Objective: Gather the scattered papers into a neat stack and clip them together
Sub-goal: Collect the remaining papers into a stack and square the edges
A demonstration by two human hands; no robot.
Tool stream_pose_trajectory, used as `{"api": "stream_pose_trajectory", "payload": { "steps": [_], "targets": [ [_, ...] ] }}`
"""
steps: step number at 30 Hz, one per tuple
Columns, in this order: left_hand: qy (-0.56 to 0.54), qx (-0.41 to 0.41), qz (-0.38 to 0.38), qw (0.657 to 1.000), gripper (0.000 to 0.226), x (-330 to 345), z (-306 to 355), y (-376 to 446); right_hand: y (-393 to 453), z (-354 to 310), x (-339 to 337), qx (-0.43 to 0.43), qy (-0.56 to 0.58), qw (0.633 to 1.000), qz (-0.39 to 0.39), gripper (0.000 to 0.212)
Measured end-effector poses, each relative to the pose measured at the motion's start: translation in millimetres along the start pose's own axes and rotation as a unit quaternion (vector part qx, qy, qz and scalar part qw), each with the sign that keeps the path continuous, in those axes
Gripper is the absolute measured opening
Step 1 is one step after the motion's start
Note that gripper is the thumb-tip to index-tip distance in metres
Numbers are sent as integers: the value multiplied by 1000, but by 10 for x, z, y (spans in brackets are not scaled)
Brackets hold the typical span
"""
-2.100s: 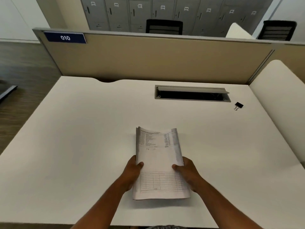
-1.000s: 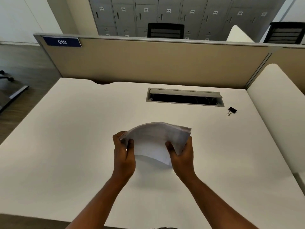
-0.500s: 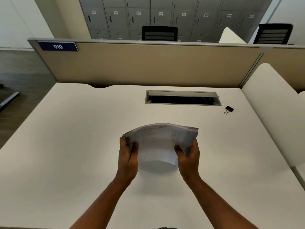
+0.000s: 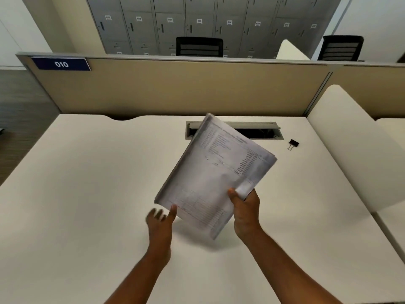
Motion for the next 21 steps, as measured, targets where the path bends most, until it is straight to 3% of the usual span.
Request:
{"api": "stream_pose_trajectory", "payload": {
  "steps": [3,7,9,12,15,18,21],
  "targets": [
    [-94,-67,-164,980,42,303,-37,-89,-36,95,85,32,71,997,-13,44],
    [-92,10,-122,988,28,229,193,2,-109,137,150,69,135,986,-75,63],
    [-72,64,-106,990,32,126,379,39,-54,86,147,83,149,980,-101,60],
    [-12,119,-79,990,22,-79,597,141,218,-29,-74,80,173,979,-77,52],
    [61,137,-63,987,20,-235,689,236,432,-163,-342,101,98,986,-84,49],
    [132,154,-38,979,19,-325,753,248,481,-210,-374,112,-81,970,-202,69],
    [192,173,-19,966,19,-330,786,236,490,-185,-301,78,-183,951,-237,48]
  ]
}}
Point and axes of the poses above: each hand's wrist, its own y-axis towards the middle knuckle, its own x-axis out of the palm, z = x × y, the point moved 8 cm from there along y, towards the middle knuckle, and after that the axes turned 7 degrees about -x, right-handed, at the moved point
